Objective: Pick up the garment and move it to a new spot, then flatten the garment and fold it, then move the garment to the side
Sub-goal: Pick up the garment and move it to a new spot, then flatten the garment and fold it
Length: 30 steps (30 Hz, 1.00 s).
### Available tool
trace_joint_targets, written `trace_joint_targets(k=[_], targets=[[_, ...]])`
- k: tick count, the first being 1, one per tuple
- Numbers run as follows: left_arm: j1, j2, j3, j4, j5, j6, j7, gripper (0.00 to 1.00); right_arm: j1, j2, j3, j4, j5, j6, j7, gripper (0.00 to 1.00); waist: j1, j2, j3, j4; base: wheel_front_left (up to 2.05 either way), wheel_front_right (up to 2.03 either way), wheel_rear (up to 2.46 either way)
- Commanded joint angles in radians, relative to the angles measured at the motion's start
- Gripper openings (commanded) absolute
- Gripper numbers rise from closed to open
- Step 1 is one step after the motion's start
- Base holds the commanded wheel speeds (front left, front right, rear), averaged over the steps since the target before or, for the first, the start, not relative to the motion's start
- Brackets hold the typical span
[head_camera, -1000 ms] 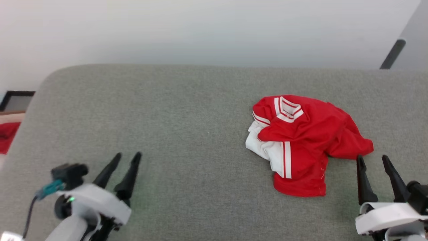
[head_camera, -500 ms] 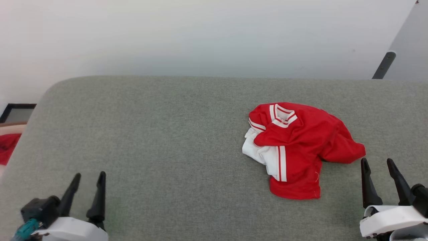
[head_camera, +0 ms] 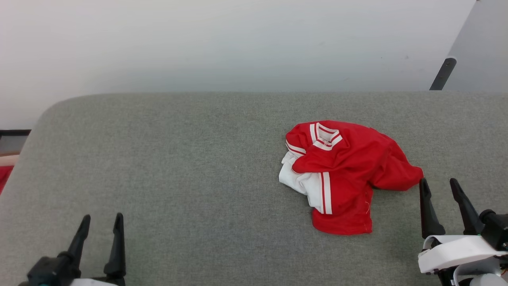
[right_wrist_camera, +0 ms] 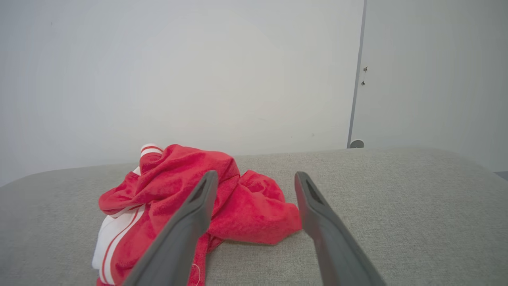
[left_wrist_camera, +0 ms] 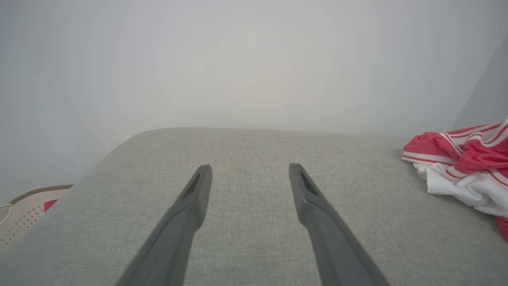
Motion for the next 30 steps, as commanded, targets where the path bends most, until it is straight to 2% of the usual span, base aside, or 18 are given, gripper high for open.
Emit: trace_joint_targets(k=[1,11,30], targets=[[0.016,-0.013,0.013,0.001,0.016,-0.009,0.0,1.0,0.005,0.003,0.003,0.004,0.003,0.0,-0.005,1.0,0.0,0.0,-0.002,0.0,0.0,0.0,0.0],[0.028,-0.052,0.054,0.001,0.057,-0.035,0.0,1.0,0.014,0.008,0.004,0.01,0.005,0.0,-0.007,1.0,0.0,0.0,-0.016,0.008,0.0,0.0,0.0],[0.034,-0.094,0.068,0.007,0.065,-0.043,0.0,1.0,0.012,0.015,0.013,0.01,0.011,0.0,-0.008,1.0,0.0,0.0,-0.017,0.003,0.0,0.0,0.0]])
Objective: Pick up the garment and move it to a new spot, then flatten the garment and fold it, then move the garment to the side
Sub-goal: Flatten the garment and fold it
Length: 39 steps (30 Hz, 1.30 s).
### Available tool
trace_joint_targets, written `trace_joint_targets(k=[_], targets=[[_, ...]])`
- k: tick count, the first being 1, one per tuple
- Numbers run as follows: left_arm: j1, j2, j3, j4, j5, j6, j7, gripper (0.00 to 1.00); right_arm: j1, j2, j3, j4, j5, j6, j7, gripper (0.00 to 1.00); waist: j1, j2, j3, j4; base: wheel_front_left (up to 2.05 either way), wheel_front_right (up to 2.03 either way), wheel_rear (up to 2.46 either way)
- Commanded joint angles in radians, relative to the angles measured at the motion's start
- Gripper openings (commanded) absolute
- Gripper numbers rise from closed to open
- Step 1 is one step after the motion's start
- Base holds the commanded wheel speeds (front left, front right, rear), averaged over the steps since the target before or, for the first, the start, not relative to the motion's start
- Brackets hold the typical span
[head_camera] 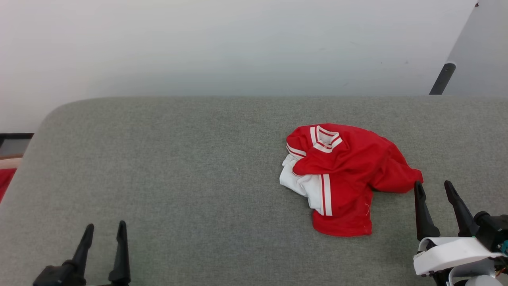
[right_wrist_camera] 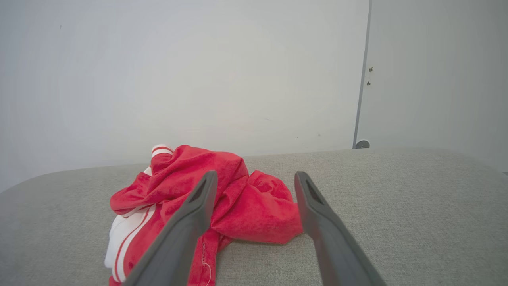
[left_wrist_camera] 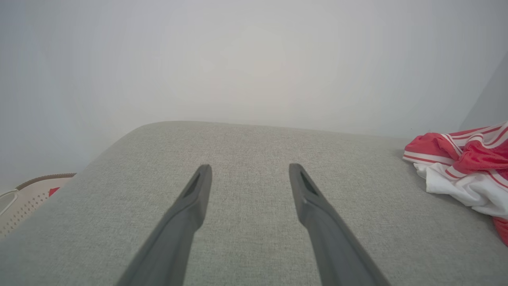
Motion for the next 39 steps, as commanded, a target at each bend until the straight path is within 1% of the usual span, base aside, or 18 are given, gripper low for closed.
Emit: trace_joint_targets(k=[1,4,7,11,14,16,17,18,20,22,23,26,28,30,32,34,39], targets=[[0.005,-0.003,-0.001,0.002,0.0,-0.004,0.0,1.0,0.008,0.003,0.0,-0.001,0.011,0.0,-0.005,1.0,0.0,-0.0001,0.001,-0.002,0.0,0.0,0.0],[-0.013,0.008,-0.025,0.004,-0.011,-0.004,0.0,1.0,0.012,0.008,-0.001,-0.008,0.01,0.0,-0.005,1.0,0.0,-0.0001,0.005,-0.006,0.0,0.0,0.0],[-0.061,0.045,-0.067,0.0,-0.026,-0.004,0.0,1.0,0.02,0.016,-0.006,-0.019,0.012,0.0,-0.005,1.0,0.0,-0.0001,0.018,-0.008,0.0,0.0,0.0],[-0.185,0.139,-0.165,0.015,-0.053,-0.004,0.005,1.0,0.003,0.026,-0.004,-0.029,0.01,0.0,-0.005,1.0,0.0,-0.0001,0.041,-0.017,0.0,0.0,0.0],[-0.335,0.211,-0.255,0.022,-0.11,-0.004,0.038,1.0,-0.021,0.032,0.001,-0.04,0.013,0.0,-0.005,1.0,0.0,-0.0001,0.07,-0.031,0.0,0.0,0.0],[-0.436,0.277,-0.341,0.041,-0.137,-0.004,0.091,1.0,-0.035,0.039,0.006,-0.046,0.015,0.0,-0.005,1.0,0.0,-0.0001,0.095,-0.045,0.0,0.0,0.0],[-0.493,0.3,-0.386,0.052,-0.155,-0.003,0.12,1.0,-0.044,0.041,0.007,-0.048,0.017,0.0,-0.005,1.0,0.0,-0.0001,0.106,-0.052,0.0,0.0,0.0],[-0.545,0.314,-0.441,0.067,-0.193,-0.002,0.172,1.0,-0.05,0.044,0.008,-0.052,0.018,0.0,-0.005,1.0,0.0,-0.0001,0.12,-0.059,0.0,0.0,0.0],[-0.653,0.358,-0.582,0.082,-0.251,-0.002,0.29,1.0,-0.063,0.049,0.01,-0.053,0.014,0.0,-0.005,1.0,0.0,-0.0001,0.145,-0.074,0.0,0.0,0.0],[-0.75,0.391,-0.699,0.109,-0.343,-0.002,0.416,1.0,-0.077,0.054,0.011,-0.058,0.014,0.0,-0.005,1.0,0.0,-0.0001,0.171,-0.089,0.0,0.0,0.0],[-0.79,0.4,-0.763,0.121,-0.397,-0.002,0.488,1.0,-0.081,0.057,0.013,-0.057,0.015,0.0,-0.005,1.0,0.0,-0.0001,0.182,-0.096,0.0,0.0,0.0],[-0.901,0.409,-0.894,0.157,-0.581,-0.002,0.682,1.0,-0.097,0.06,0.015,-0.06,0.022,0.0,-0.005,1.0,0.0,-0.0001,0.214,-0.121,0.0,0.0,0.0],[-0.953,0.406,-0.949,0.175,-0.699,-0.002,0.781,1.0,-0.11,0.064,0.017,-0.061,0.024,0.0,-0.005,1.0,0.0,-0.0001,0.234,-0.138,0.0,0.0,0.0],[-0.986,0.404,-0.986,0.189,-0.807,-0.002,0.858,1.0,-0.122,0.067,0.021,-0.062,0.028,0.0,-0.005,1.0,0.0,-0.0001,0.254,-0.156,0.0,0.0,0.0],[-1.022,0.402,-1.012,0.199,-0.881,-0.002,0.905,1.0,-0.137,0.068,0.024,-0.065,0.033,0.0,-0.005,1.0,0.0,-0.0001,0.275,-0.174,0.0,0.0,0.0],[-1.044,0.397,-1.026,0.216,-0.938,-0.002,0.928,1.0,-0.147,0.069,0.026,-0.067,0.035,0.0,-0.005,1.0,0.0,-0.0001,0.292,-0.19,0.0,0.0,0.0],[-1.089,0.394,-1.084,0.261,-0.994,-0.002,0.938,1.0,-0.168,0.07,0.034,-0.074,0.064,0.0,-0.005,1.0,0.0,-0.0001,0.325,-0.22,0.0,0.0,0.0]])
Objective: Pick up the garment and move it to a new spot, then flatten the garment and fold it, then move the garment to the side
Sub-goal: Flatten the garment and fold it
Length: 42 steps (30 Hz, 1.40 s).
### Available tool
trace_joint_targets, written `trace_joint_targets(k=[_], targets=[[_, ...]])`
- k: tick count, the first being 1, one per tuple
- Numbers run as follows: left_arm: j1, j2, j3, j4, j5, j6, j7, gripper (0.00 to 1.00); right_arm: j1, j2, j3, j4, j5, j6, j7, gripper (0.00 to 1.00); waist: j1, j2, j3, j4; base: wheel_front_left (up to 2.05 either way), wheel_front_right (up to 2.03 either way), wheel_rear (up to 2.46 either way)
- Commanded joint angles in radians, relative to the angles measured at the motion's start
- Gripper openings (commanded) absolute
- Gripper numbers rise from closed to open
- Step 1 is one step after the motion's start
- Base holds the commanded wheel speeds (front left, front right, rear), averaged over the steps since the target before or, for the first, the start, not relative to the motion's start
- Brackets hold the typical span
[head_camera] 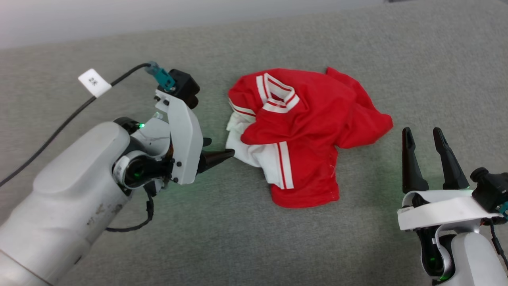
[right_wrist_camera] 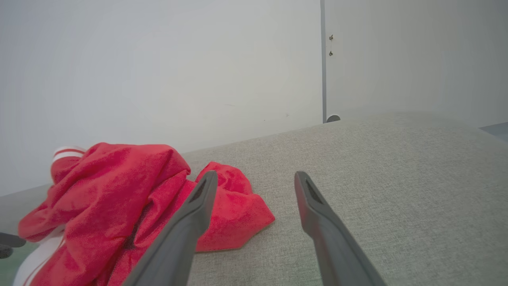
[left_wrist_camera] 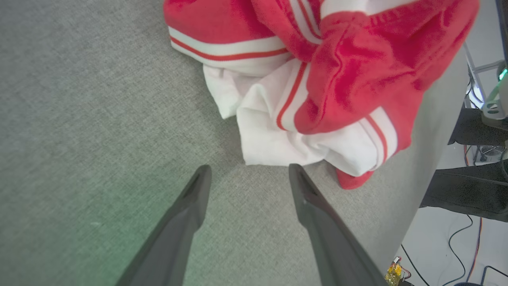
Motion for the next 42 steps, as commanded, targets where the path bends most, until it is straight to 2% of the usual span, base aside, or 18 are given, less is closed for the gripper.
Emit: trace_joint_targets(k=[1,12,13,14,15,16,26,30,34,39,42], targets=[[-0.016,0.002,-0.013,0.018,-0.014,0.002,-0.008,1.0,-0.02,0.003,0.002,-0.004,0.014,0.0,-0.005,1.0,0.0,-0.0001,0.043,-0.043,0.0,0.0,0.0],[-0.033,0.013,-0.103,0.087,-0.108,0.002,-0.033,1.0,-0.027,0.003,0.006,-0.005,0.022,0.0,-0.005,1.0,0.0,-0.0001,0.066,-0.069,0.0,0.0,0.0],[-0.032,0.012,-0.106,0.088,-0.12,0.002,-0.038,0.66,-0.027,0.003,0.006,-0.005,0.022,0.0,-0.005,1.0,0.0,-0.0001,0.065,-0.069,0.0,0.0,0.0],[-0.033,0.011,-0.109,0.087,-0.129,0.002,-0.04,0.4,-0.028,0.003,0.005,-0.004,0.021,0.0,-0.005,1.0,0.0,-0.0001,0.064,-0.068,0.0,0.0,0.0],[-0.036,0.01,-0.113,0.084,-0.139,0.002,-0.045,0.15,-0.028,0.003,0.004,-0.004,0.02,0.0,-0.005,1.0,0.0,-0.0001,0.062,-0.067,0.0,0.0,0.0],[-0.034,0.01,-0.112,0.083,-0.154,0.002,-0.049,0.0,-0.027,0.003,0.003,-0.003,0.018,0.0,-0.005,1.0,0.0,-0.0001,0.059,-0.064,0.0,0.0,0.0],[-0.052,0.018,-0.118,0.061,-0.206,0.002,-0.12,0.0,0.004,0.003,-0.02,0.004,-0.009,0.0,-0.005,1.0,0.0,-0.0001,0.005,0.004,0.0,0.0,0.0],[-0.059,0.069,-0.112,0.022,-0.221,0.002,-0.151,0.0,0.011,0.002,-0.016,0.009,-0.021,0.0,-0.005,1.0,0.0,-0.0001,-0.024,0.041,0.0,0.0,0.0],[-0.042,0.145,-0.093,-0.02,-0.247,0.002,-0.171,0.0,0.024,0.002,-0.014,0.016,-0.028,0.0,-0.005,1.0,0.0,-0.0001,-0.048,0.07,0.0,0.0,0.0],[-0.023,0.237,-0.055,-0.061,-0.288,0.002,-0.201,0.0,0.029,0.002,-0.015,0.018,-0.032,0.0,-0.005,1.0,0.0,-0.0001,-0.061,0.088,0.0,0.0,0.0],[-0.012,0.268,-0.036,-0.06,-0.31,0.002,-0.215,0.0,0.034,0.002,-0.017,0.017,-0.034,0.0,-0.005,1.0,0.0,-0.0001,-0.064,0.091,0.0,0.0,0.0]])
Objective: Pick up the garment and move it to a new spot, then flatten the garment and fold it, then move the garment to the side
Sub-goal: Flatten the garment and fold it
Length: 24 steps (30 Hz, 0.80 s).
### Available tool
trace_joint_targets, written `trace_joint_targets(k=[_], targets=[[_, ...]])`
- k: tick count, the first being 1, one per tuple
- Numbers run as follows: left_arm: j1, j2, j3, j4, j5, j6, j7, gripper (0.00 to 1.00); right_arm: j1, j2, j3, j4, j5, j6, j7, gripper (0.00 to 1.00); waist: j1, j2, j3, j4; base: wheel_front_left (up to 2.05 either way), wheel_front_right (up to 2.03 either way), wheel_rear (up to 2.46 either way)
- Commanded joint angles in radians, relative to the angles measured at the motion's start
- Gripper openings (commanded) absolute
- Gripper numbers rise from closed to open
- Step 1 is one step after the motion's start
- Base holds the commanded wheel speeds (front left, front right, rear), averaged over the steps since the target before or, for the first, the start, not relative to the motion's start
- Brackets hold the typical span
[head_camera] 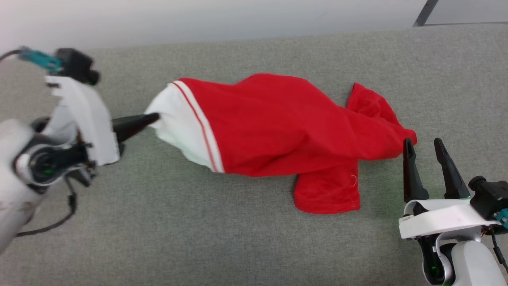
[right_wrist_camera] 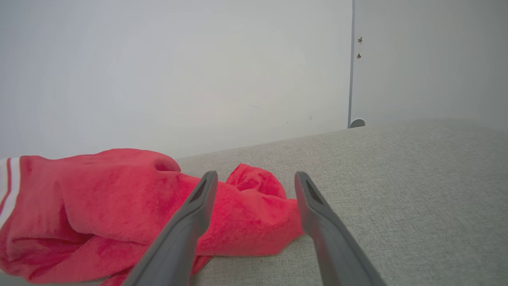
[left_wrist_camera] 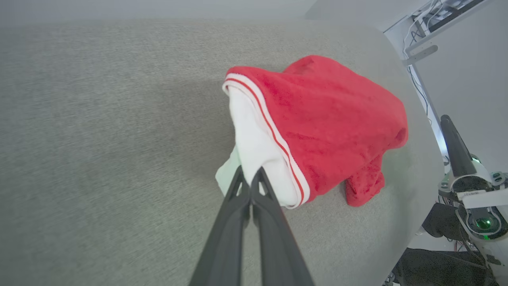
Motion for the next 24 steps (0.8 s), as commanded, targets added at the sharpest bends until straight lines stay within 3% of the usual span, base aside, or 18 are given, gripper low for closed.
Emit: trace_joint_targets(k=[1,8,15,24], targets=[[0.017,0.016,0.008,0.004,-0.008,0.002,-0.004,0.0,0.011,0.001,-0.002,-0.001,-0.008,0.0,-0.005,1.0,0.0,0.0,-0.009,0.008,0.0,0.0,0.0],[0.058,0.076,-0.018,0.112,-0.017,0.006,0.054,0.0,0.021,0.001,-0.003,-0.003,-0.01,0.0,-0.005,1.0,0.0,0.0,-0.007,0.002,0.0,0.0,0.0],[0.09,0.032,-0.048,0.276,0.007,0.022,0.04,0.0,0.01,0.001,-0.005,-0.009,-0.014,0.0,-0.005,1.0,0.0,0.0,0.007,-0.012,0.0,0.0,0.0],[0.092,-0.02,-0.076,0.405,0.05,0.012,0.009,0.0,0.008,0.001,-0.01,-0.008,-0.033,0.0,-0.005,1.0,0.0,0.0,0.011,-0.012,0.0,0.0,0.0]])
